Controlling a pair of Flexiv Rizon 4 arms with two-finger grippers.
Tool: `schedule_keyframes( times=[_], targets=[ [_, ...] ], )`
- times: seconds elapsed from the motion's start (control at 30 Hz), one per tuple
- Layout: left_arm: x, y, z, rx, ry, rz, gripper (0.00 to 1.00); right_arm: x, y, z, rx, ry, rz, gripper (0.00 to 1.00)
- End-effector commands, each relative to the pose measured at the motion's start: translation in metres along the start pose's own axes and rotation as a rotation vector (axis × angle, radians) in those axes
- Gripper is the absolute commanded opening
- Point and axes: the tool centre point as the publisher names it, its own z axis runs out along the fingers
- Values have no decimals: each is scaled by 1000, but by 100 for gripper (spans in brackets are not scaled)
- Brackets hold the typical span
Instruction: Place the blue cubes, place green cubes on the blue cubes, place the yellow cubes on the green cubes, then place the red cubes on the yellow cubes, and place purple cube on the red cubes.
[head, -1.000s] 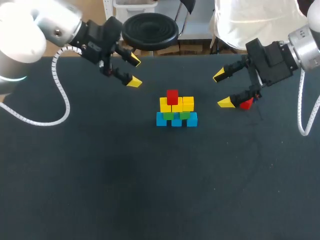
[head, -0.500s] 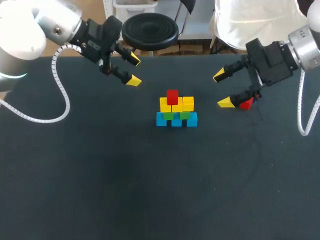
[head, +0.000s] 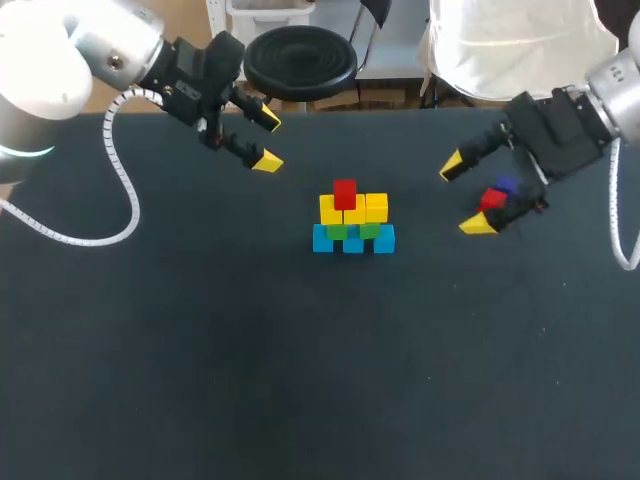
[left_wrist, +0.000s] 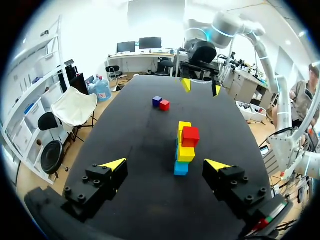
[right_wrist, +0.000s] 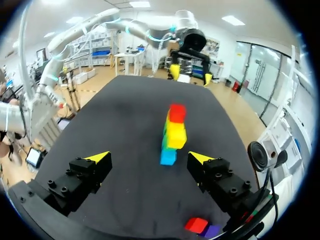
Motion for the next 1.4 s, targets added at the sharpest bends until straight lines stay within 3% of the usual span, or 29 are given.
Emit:
schedule_keyframes(
  times=[0.03, 0.27, 0.4, 0.6, 0.8, 0.93, 1.4],
  targets=[
    [0, 1, 0, 3, 2, 1, 100, 21, 8, -13, -17, 15, -9, 100],
    [0, 1, 0, 3, 2, 1, 100, 70, 15, -37, 13, -28, 22, 100],
    [0, 1, 0, 3, 2, 1, 100, 85, 11, -48, 18, -14, 29, 100],
    [0, 1, 0, 3, 2, 1, 100, 87, -2, -57, 92, 65, 119, 100],
    [0, 1, 0, 3, 2, 1, 100, 80, 7, -55, 140, 37, 137, 100],
    [0, 1, 0, 3, 2, 1, 100, 69, 10, -53, 177, 63, 176, 100],
    [0, 1, 0, 3, 2, 1, 100, 69, 10, -53, 177, 63, 176, 100]
  ],
)
